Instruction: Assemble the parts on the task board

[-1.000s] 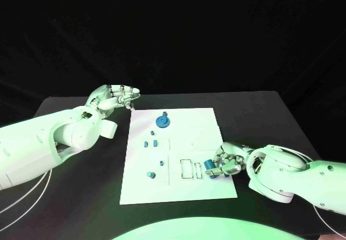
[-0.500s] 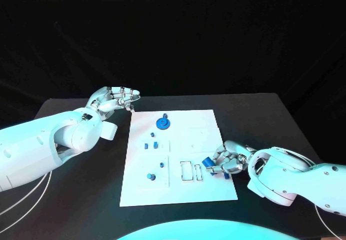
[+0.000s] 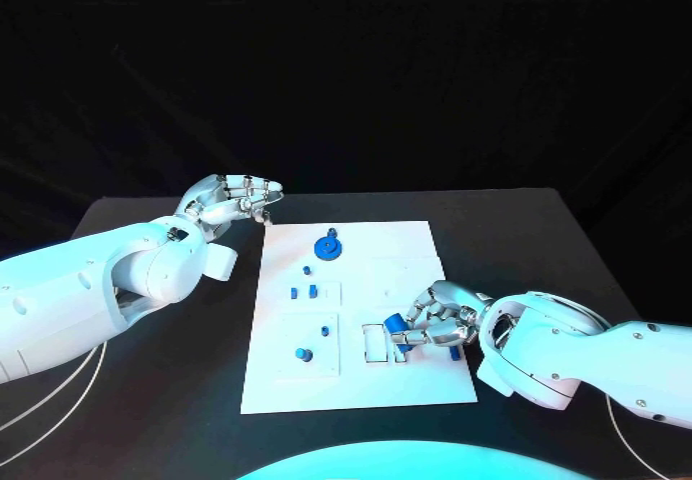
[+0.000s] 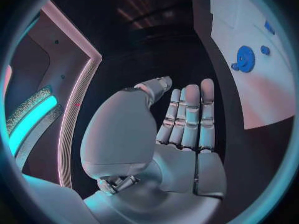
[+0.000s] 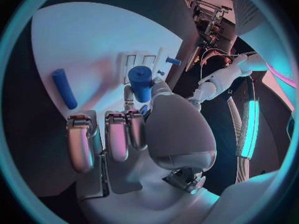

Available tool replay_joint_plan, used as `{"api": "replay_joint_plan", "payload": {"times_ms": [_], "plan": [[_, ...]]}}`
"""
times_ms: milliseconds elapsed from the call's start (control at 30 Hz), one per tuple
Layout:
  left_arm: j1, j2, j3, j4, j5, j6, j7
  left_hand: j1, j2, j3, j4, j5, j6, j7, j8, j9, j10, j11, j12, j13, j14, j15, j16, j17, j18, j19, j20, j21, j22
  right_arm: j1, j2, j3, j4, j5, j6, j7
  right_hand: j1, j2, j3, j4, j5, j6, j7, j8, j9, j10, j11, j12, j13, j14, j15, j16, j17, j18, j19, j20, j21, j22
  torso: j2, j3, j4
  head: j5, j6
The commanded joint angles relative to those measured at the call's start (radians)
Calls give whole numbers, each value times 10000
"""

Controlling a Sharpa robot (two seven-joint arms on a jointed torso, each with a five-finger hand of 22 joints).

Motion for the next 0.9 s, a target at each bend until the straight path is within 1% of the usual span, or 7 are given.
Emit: {"api": "replay_joint_plan", "payload": {"times_ms": [33, 300, 500, 767, 833, 867, 900], "plan": [[4, 23, 7, 22, -18, 163, 55, -68, 1, -36, 6, -15, -69, 11, 51, 11, -105, 19, 60, -13, -73, -23, 66, -11, 139, -7, 60, -41, -18, -17, 156, 0, -44, 231, 523, 143, -129, -134, -67, -16, -71, 306, -223, -7, 31, 346, -32, -39, 1536, 845, -67, 57, 1502, -65, 1028, -41, 51, 2628, -2, 7, -1, 24, -27], [4, 32, 7, 24, -26, 193, 40, -68, 1, -36, 6, -15, -69, 11, 51, 11, -105, 19, 60, -13, -73, -23, 66, -11, 139, -7, 60, -41, -18, -37, 507, 1, -207, -54, 501, 56, -243, -244, -130, -32, -162, 325, -230, -14, 43, 341, -37, -63, 1527, 847, -69, 58, 1511, -65, 1028, -39, 51, 2628, 1, 3, -8, 31, -19], [4, 34, 7, 22, -31, 201, 33, -68, 1, -36, 6, -15, -69, 11, 51, 11, -105, 19, 60, -13, -73, -23, 66, -11, 139, -7, 60, -41, -18, -50, 683, 1, -328, -187, 619, -37, -292, -283, -155, -25, -206, 331, -230, -16, 49, 342, -36, -68, 1528, 847, -69, 57, 1512, -65, 1028, -39, 51, 2628, 0, 6, -10, 63, -34], [4, 31, 7, 28, -32, 197, 25, -71, 6, -40, 12, -15, -74, 13, 60, 12, -127, 21, 68, -15, -78, -20, 71, -13, 139, -10, 63, -46, -21, -89, 847, 1, -502, -389, 561, -180, -602, -393, -318, -18, -415, 332, -222, -20, 89, 289, -29, -177, 1453, 833, -63, 33, 1448, -65, 1028, -33, 51, 2628, 2, 4, -5, 85, -48], [5, 29, 7, 30, -32, 197, 23, -71, 6, -40, 12, -15, -74, 13, 60, 12, -127, 21, 68, -15, -78, -20, 71, -13, 139, -10, 63, -46, -21, -95, 878, 1, -554, -486, 482, -232, -677, -407, -376, -20, -520, 330, -221, -17, 100, 283, -28, -190, 1447, 831, -61, 29, 1438, -65, 1028, -31, 51, 2628, -1, 4, -5, 94, -53], [5, 28, 7, 32, -32, 197, 21, -71, 6, -40, 12, -15, -74, 13, 60, 12, -127, 21, 68, -15, -78, -20, 71, -13, 139, -10, 63, -46, -21, -97, 895, 1, -582, -547, 428, -262, -866, -437, -529, -15, -921, 327, -223, -3, 138, 265, -27, -234, 1423, 828, -60, 22, 1428, -65, 1028, -29, 51, 2628, -2, 3, -2, 91, -52], [5, 27, 7, 33, -32, 197, 20, -71, 6, -40, 12, -15, -74, 13, 60, 12, -127, 21, 68, -15, -78, -20, 71, -13, 139, -10, 63, -46, -21, -99, 907, 2, -604, -594, 383, -285, -955, -441, -611, -10, -1058, 320, -223, 5, 162, 260, -26, -251, 1418, 827, -59, 18, 1422, -65, 1028, -28, 51, 2628, -2, 4, -1, 88, -50]]}}
